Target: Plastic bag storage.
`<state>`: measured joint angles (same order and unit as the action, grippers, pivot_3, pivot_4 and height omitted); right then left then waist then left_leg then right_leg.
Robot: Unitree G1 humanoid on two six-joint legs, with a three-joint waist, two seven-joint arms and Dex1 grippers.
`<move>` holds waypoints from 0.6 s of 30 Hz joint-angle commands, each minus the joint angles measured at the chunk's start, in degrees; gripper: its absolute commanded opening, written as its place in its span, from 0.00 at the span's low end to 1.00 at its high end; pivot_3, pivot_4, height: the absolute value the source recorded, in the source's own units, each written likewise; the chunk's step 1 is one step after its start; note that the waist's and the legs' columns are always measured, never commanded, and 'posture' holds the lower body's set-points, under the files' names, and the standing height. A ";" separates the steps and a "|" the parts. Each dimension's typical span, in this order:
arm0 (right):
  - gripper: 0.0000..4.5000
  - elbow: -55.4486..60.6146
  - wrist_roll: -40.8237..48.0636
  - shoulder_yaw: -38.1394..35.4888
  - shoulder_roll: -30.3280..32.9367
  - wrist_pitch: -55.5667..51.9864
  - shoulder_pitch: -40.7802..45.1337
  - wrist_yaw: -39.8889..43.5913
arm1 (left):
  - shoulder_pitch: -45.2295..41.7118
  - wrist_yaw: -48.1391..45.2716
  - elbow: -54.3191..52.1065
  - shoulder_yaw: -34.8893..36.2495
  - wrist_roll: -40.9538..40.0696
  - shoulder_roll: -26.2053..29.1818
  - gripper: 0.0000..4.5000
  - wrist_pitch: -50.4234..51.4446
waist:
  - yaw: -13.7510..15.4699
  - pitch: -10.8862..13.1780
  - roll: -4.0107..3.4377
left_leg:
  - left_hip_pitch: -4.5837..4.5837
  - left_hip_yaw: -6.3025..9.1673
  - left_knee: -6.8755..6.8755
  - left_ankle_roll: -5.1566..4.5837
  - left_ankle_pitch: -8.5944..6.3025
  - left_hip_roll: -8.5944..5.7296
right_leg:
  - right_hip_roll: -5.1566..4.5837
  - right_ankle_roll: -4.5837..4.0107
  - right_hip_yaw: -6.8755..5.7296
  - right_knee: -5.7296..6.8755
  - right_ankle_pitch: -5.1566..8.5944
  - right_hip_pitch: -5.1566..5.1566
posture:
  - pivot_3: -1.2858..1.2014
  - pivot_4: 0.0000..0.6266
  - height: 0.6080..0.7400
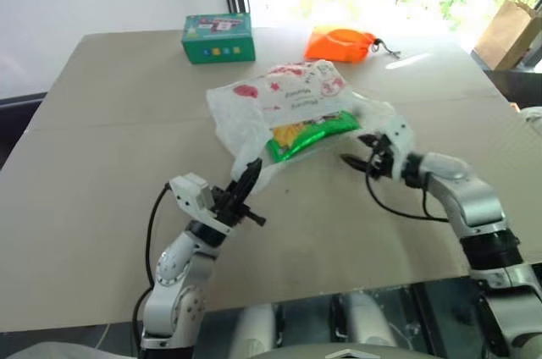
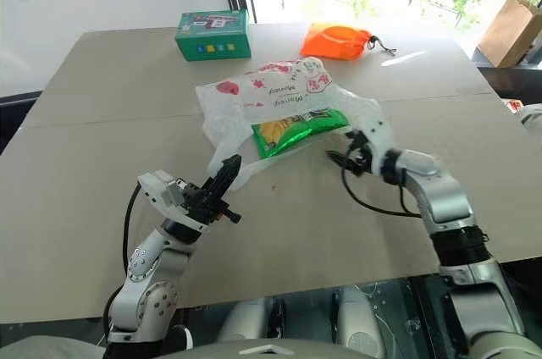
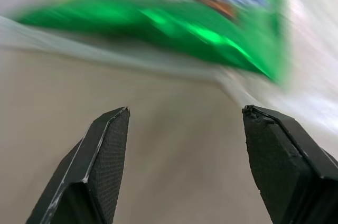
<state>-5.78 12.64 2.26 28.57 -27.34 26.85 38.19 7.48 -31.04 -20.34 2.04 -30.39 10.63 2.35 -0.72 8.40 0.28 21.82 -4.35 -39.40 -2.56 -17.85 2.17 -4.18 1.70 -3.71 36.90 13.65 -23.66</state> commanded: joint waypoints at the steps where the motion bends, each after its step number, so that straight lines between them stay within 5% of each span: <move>1: 0.76 -1.68 -0.52 -4.46 0.31 1.96 1.96 -3.83 | -0.49 -0.14 -0.41 0.11 0.74 -0.10 0.00 -1.31 | -0.09 0.00 0.00 | -0.02 -0.04 0.00 0.00 0.00 0.00 | 0.00 0.00 0.04 0.00 0.00 0.00 | 0.52 0.24 1.00; 14: 0.76 -3.68 2.07 -7.19 -1.26 6.92 4.62 -3.10 | 0.81 2.13 -1.79 1.46 1.50 -0.45 0.00 -2.09 | 0.11 0.00 0.00 | 0.02 -0.01 0.04 0.00 0.00 0.03 | 0.00 0.00 0.02 0.00 0.00 -0.04 | 0.52 0.24 1.00; 18: 0.49 -3.32 1.40 -6.67 -0.87 7.46 3.95 -2.51 | 0.39 2.62 -1.83 1.47 1.55 -0.25 0.00 -1.65 | 0.11 0.00 0.00 | 0.02 0.00 0.04 0.00 0.00 0.04 | 0.00 0.00 0.01 0.00 0.00 -0.04 | 0.52 0.24 1.00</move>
<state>-11.46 13.62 -3.55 26.89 -21.18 30.51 34.96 8.06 -28.53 -19.76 3.49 -29.23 10.30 1.27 -0.61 8.40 0.28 21.83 -4.35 -39.37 -2.56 -17.85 2.22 -4.18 1.71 -3.70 36.91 13.65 -23.69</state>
